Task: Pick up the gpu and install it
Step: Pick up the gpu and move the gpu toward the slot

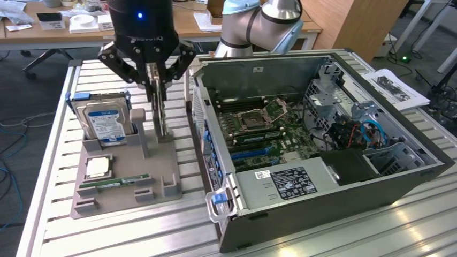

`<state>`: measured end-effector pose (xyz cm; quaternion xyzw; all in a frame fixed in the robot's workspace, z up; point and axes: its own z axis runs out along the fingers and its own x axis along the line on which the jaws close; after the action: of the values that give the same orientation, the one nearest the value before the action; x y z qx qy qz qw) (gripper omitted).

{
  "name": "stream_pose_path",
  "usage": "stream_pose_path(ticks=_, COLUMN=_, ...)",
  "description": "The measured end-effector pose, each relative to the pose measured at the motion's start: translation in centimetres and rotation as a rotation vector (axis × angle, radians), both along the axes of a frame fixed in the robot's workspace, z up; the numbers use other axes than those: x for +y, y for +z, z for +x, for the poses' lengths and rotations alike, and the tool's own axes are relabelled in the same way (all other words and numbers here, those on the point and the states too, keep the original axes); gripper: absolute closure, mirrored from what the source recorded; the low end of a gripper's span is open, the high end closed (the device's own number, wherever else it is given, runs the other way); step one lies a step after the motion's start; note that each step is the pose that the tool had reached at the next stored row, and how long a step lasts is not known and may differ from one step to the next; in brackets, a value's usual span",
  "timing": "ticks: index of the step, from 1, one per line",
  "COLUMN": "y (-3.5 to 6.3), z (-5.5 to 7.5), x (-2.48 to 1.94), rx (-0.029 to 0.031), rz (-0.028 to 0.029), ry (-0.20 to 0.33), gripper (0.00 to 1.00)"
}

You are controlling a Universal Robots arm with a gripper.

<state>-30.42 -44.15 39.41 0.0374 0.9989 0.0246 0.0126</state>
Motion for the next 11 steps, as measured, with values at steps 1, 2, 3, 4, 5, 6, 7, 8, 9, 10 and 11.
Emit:
stream_pose_path(ticks=1, y=0.36, z=0.0, x=0.00, rx=0.0001, rz=0.0000, ry=0.000, gripper=0.73)
stream_pose_path(ticks=2, y=0.65, z=0.0, x=0.00, rx=0.0001, rz=0.0000, ry=0.000, gripper=0.73)
stream_pose_path(ticks=3, y=0.86, z=0.0, x=0.00, rx=0.0000, rz=0.0000, ry=0.000, gripper=0.73)
stream_pose_path(ticks=4, y=0.99, z=0.0, x=0.00, rx=0.0000, rz=0.0000, ry=0.000, gripper=0.73)
stream_pose_path(ticks=5, y=1.10, z=0.0, x=0.00, rx=0.0000, rz=0.0001, ry=0.000, gripper=0.73)
stream_pose_path(ticks=6, y=1.18, z=0.0, x=0.00, rx=0.0000, rz=0.0001, ry=0.000, gripper=0.73)
stream_pose_path(ticks=7, y=1.27, z=0.0, x=0.00, rx=0.0000, rz=0.0001, ry=0.000, gripper=0.73)
stream_pose_path(ticks=8, y=1.37, z=0.0, x=0.00, rx=0.0000, rz=0.0000, ry=0.000, gripper=0.73)
stream_pose_path(ticks=9, y=1.44, z=0.0, x=0.00, rx=0.0000, rz=0.0000, ry=0.000, gripper=0.73)
stream_pose_path(ticks=10, y=1.48, z=0.0, x=0.00, rx=0.0000, rz=0.0000, ry=0.000, gripper=0.73)
stream_pose_path(ticks=11, y=1.48, z=0.0, x=0.00, rx=-0.0001, rz=0.0001, ry=0.000, gripper=0.73)
